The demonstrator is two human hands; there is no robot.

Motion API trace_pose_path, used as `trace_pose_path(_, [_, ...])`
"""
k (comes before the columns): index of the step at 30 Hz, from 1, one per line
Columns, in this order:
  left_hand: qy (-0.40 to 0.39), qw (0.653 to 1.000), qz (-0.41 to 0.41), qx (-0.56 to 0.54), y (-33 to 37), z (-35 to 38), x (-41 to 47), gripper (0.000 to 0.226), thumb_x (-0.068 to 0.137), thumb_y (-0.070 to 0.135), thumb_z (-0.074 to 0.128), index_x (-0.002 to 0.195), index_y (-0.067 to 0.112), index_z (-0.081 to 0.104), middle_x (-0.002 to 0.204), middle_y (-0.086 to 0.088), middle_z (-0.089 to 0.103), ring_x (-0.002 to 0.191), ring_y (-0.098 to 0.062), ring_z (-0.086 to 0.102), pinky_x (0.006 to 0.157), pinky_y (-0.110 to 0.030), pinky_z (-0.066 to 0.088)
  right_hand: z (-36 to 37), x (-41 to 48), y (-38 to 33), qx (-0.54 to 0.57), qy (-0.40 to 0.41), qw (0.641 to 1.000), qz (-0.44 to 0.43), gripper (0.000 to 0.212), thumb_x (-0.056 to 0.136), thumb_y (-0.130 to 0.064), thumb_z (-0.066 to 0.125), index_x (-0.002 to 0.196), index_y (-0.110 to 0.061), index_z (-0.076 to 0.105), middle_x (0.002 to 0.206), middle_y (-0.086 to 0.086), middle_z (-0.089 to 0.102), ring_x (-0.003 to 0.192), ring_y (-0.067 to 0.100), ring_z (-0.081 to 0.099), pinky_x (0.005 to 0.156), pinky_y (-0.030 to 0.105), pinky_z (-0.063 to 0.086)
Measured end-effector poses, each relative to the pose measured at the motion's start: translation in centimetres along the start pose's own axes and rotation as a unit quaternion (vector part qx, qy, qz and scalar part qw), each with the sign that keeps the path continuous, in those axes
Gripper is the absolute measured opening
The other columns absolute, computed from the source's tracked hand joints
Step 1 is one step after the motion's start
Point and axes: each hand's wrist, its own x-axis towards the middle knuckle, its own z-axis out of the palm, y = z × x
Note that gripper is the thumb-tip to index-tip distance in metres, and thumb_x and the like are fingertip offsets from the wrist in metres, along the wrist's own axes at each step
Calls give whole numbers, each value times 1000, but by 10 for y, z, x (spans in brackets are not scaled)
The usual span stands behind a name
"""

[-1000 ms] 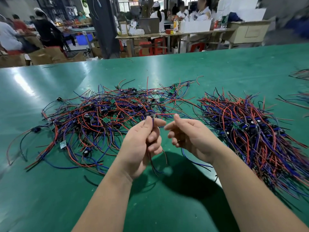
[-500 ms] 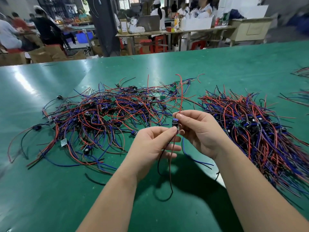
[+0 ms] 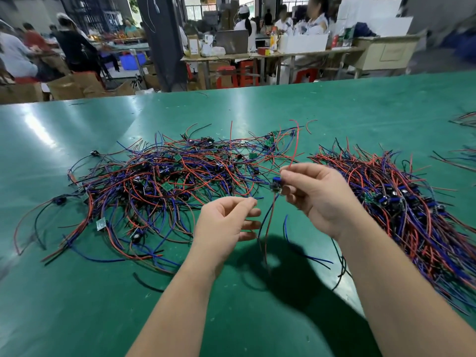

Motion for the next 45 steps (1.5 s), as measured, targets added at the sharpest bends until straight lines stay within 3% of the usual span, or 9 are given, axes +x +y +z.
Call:
trace_pose_path(5, [97, 960, 111, 239, -14, -17, 13, 14, 83, 17, 65, 73, 25, 69, 71, 8, 70, 72, -10, 67, 70, -20, 52, 14, 50, -65, -111, 57, 987, -98, 12, 81, 8, 64, 78, -3, 59, 64, 10, 64, 54, 15, 65, 49, 18, 49])
trace_pose_path(9, [121, 928, 148, 318, -16, -21, 13, 14, 82, 19, 65, 74, 31, 67, 63, 20, 61, 63, 14, 54, 54, 1, 35, 20, 103, -102, -117, 115, 972, -169, 8, 84, 3, 64, 87, -2, 60, 81, 13, 67, 68, 18, 70, 67, 25, 56])
trace_pose_path(13, [125, 919, 126, 352, -17, -25, 14, 8, 83, 22, 62, 86, 26, 69, 76, 17, 64, 66, -1, 59, 56, -3, 37, 15, 141, -84, -201, 117, 972, -27, 17, 90, -3, 59, 106, 2, 57, 103, 17, 64, 75, 15, 65, 67, 26, 59])
trace_pose_path(19, [104, 906, 79, 402, -14, -26, 12, 13, 86, 29, 58, 96, 32, 64, 90, 14, 58, 77, -12, 60, 67, -25, 45, -5, 145, -42, -235, 131, 956, 116, 52, 88, -8, 63, 135, -5, 41, 148, 23, 30, 123, 35, 47, 87, 35, 52])
trace_pose_path(27, [22, 869, 123, 479, -15, -24, 11, 30, 91, 28, 53, 119, 36, 60, 118, 4, 53, 116, -21, 41, 101, -35, 36, -22, 70, -34, -459, -40, 884, 77, 17, 86, -11, 67, 100, -3, 64, 81, 11, 68, 64, 19, 64, 59, 26, 53])
trace_pose_path(31, [-31, 841, 116, 528, -22, -18, 8, 33, 93, 47, 48, 125, 51, 50, 129, 10, 41, 122, -19, 29, 101, -36, 19, -23, 18, -17, -567, -168, 798, 116, 15, 76, -20, 78, 85, -14, 68, 68, 3, 72, 62, 14, 69, 53, 22, 52])
trace_pose_path(35, [-57, 817, 97, 565, -32, -15, 7, 34, 91, 57, 45, 121, 47, 56, 137, 9, 37, 128, -19, 23, 104, -38, 14, -24, -1, 9, -645, -163, 741, 97, 15, 69, -13, 78, 75, -20, 66, 72, -1, 68, 63, 15, 63, 61, 29, 52])
trace_pose_path(42, [42, 820, 73, 566, -28, -24, 17, 24, 89, 43, 51, 107, 36, 66, 121, 7, 54, 118, -22, 41, 100, -40, 27, -47, -1, 10, -680, -49, 731, 36, 19, 71, -4, 64, 65, -22, 63, 68, -5, 62, 65, 8, 56, 49, 18, 37])
trace_pose_path(45, [46, 827, 69, 556, -28, -27, 18, 23, 89, 41, 52, 107, 35, 66, 119, 7, 54, 117, -22, 41, 99, -39, 28, -44, -4, 5, -607, -32, 794, -11, 17, 71, -4, 65, 63, -19, 65, 57, -4, 59, 52, 9, 51, 46, 20, 38])
